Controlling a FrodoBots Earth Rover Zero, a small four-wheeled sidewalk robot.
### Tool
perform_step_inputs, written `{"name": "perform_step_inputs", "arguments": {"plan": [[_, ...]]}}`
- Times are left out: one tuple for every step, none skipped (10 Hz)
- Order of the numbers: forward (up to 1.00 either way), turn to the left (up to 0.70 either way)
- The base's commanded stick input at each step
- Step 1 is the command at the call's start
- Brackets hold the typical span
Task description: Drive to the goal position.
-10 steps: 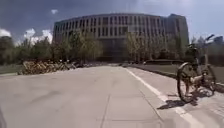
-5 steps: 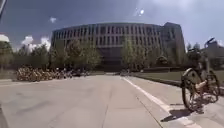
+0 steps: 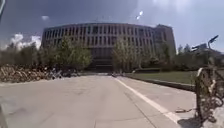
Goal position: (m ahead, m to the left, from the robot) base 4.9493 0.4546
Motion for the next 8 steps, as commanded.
{"name": "perform_step_inputs", "arguments": {"plan": [[1.00,-0.27],[1.00,-0.27],[1.00,-0.27],[1.00,-0.27],[1.00,-0.27],[1.00,-0.27],[1.00,-0.27],[1.00,0.21]]}}
